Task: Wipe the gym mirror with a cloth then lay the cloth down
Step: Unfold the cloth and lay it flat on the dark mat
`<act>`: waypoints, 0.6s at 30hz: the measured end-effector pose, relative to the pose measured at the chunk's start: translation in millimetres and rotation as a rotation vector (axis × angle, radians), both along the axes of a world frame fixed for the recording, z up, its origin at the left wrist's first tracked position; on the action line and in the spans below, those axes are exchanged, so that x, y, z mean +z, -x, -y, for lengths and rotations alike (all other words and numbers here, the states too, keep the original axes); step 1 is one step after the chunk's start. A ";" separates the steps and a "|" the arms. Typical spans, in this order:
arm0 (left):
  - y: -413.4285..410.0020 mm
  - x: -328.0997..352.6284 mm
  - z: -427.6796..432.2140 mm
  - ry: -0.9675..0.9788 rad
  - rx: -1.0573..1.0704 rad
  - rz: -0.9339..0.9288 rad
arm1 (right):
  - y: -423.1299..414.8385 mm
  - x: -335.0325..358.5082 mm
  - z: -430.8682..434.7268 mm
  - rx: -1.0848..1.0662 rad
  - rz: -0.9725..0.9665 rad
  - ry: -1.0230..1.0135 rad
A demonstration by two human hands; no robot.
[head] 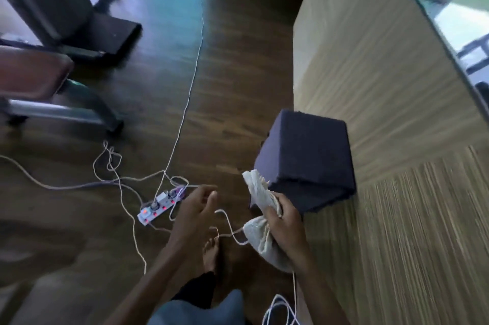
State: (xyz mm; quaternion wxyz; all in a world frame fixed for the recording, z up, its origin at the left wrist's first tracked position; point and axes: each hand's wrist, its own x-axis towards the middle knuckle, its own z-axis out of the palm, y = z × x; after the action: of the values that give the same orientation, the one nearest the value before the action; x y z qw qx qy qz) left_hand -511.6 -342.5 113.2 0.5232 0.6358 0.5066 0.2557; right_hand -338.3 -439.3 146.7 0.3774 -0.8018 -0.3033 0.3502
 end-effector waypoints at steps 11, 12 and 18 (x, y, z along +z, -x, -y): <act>-69.6 30.3 -156.1 -0.109 0.052 0.099 | -58.0 53.4 -163.8 0.096 0.002 -0.148; -74.2 32.2 -164.0 -0.110 0.063 0.105 | -61.5 53.7 -174.1 0.104 -0.008 -0.151; -118.6 43.0 -230.2 -0.120 -0.007 0.082 | -100.1 49.3 -230.9 0.068 -0.070 -0.213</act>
State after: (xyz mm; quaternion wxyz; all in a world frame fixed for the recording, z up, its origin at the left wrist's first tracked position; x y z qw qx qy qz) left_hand -392.9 -112.2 156.2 0.5054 0.6569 0.4660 0.3096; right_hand -238.2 -208.4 196.0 0.4587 -0.7336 -0.3526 0.3565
